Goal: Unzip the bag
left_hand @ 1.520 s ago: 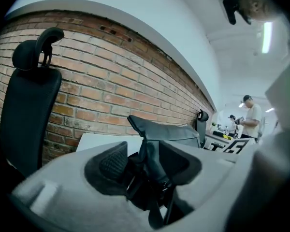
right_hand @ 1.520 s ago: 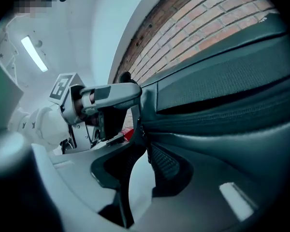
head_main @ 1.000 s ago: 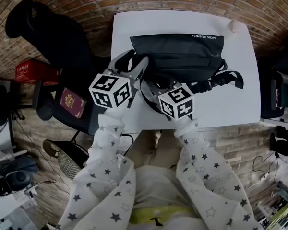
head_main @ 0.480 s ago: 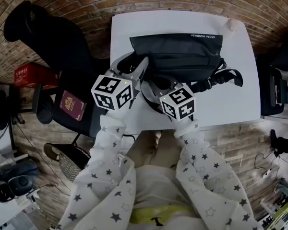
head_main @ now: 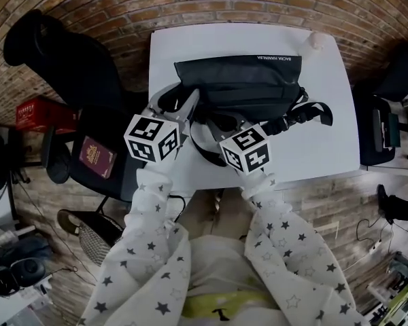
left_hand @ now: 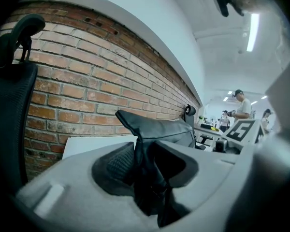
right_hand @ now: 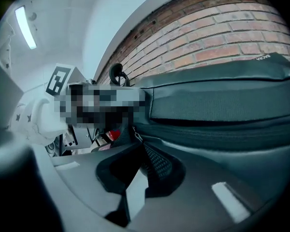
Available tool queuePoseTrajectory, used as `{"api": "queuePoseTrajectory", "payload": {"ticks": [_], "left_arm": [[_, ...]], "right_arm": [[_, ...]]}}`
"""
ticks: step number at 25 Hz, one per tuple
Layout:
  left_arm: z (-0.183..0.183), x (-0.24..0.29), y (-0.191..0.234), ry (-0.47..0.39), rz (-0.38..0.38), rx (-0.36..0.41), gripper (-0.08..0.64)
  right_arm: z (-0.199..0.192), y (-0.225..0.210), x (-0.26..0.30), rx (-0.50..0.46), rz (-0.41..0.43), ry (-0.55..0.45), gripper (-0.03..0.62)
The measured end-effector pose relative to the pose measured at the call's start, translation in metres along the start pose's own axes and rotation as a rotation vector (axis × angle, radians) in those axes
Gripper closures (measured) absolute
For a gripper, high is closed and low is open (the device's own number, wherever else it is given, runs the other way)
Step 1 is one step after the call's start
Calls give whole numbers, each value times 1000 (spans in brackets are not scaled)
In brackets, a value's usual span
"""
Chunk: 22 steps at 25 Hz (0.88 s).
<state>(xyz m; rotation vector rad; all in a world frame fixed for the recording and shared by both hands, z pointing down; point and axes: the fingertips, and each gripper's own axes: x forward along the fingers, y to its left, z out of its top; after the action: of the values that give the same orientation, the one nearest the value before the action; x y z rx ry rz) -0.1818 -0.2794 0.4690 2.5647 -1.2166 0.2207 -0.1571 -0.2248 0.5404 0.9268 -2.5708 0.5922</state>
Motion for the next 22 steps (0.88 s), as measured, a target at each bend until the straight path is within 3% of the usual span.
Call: {"api": "queuePoseTrajectory", "payload": {"ticks": [22], "left_arm": [[-8,-19,15,-28,84,39,434]], "right_arm": [[-3,-4,-5,-27,-28,54,575]]}}
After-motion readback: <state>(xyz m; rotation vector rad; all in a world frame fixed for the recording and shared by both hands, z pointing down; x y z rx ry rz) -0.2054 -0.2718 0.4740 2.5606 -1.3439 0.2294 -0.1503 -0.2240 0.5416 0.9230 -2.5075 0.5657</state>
